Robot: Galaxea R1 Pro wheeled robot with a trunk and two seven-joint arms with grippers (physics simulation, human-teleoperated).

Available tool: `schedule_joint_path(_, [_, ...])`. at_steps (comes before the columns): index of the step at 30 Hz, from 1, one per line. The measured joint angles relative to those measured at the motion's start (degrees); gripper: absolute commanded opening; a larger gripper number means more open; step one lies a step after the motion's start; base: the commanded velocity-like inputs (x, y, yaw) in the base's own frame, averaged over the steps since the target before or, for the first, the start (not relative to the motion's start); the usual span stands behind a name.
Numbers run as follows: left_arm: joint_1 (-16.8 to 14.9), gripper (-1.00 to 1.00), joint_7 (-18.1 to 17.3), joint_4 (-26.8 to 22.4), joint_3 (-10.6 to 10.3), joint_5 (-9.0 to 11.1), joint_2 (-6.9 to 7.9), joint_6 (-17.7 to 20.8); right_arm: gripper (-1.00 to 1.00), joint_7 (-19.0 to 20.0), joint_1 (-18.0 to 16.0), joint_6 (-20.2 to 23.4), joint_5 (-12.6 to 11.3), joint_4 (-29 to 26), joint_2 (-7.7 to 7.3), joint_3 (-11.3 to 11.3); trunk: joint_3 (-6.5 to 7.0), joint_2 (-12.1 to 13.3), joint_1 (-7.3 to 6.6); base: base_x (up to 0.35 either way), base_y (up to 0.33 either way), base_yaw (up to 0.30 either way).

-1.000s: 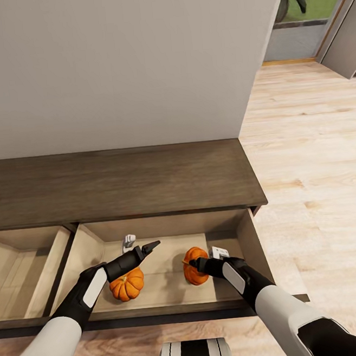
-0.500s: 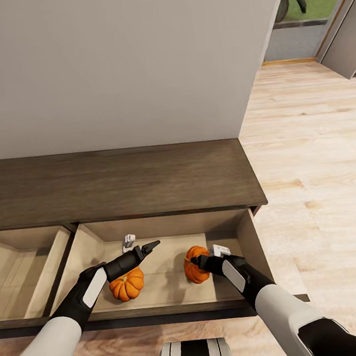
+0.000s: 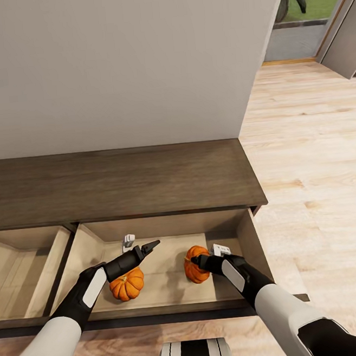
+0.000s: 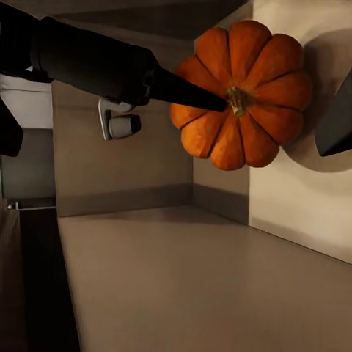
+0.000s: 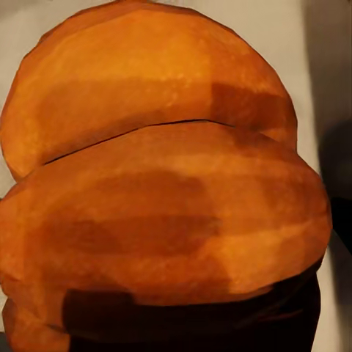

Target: Place each of the two pumpkins and all three candles from the living room inside a cabinet in the living room (use any cabinet), then make sure every cabinet is closed, and position the cauldron so it is next to a table in the living room.

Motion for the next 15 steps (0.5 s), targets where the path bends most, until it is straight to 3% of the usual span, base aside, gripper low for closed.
schedule_joint_path(4, [0.00,1.00,0.00,-0.01,0.00,0.00,0.00,0.00,1.00,-2.65,0.00,0.05,-0.02,-1.77,-0.05,-0.02,0.00,0.00,0.00,0.000,0.000,0.000])
schedule_joint_path(6, [0.00,1.00,0.00,-0.04,0.00,0.00,0.00,0.00,1.00,-6.46,0.00,0.13,1.32,-4.04,-0.06,-0.35,0.00,0.00,0.01,0.000,0.000,0.000])
schedule_joint_path(15, [0.00,1.00,0.00,-0.07,0.00,0.00,0.00,0.00,1.00,-6.50,0.01,0.34,0.84,-4.09,-0.20,-0.31,0.00,0.00,0.00,0.000,0.000,0.000])
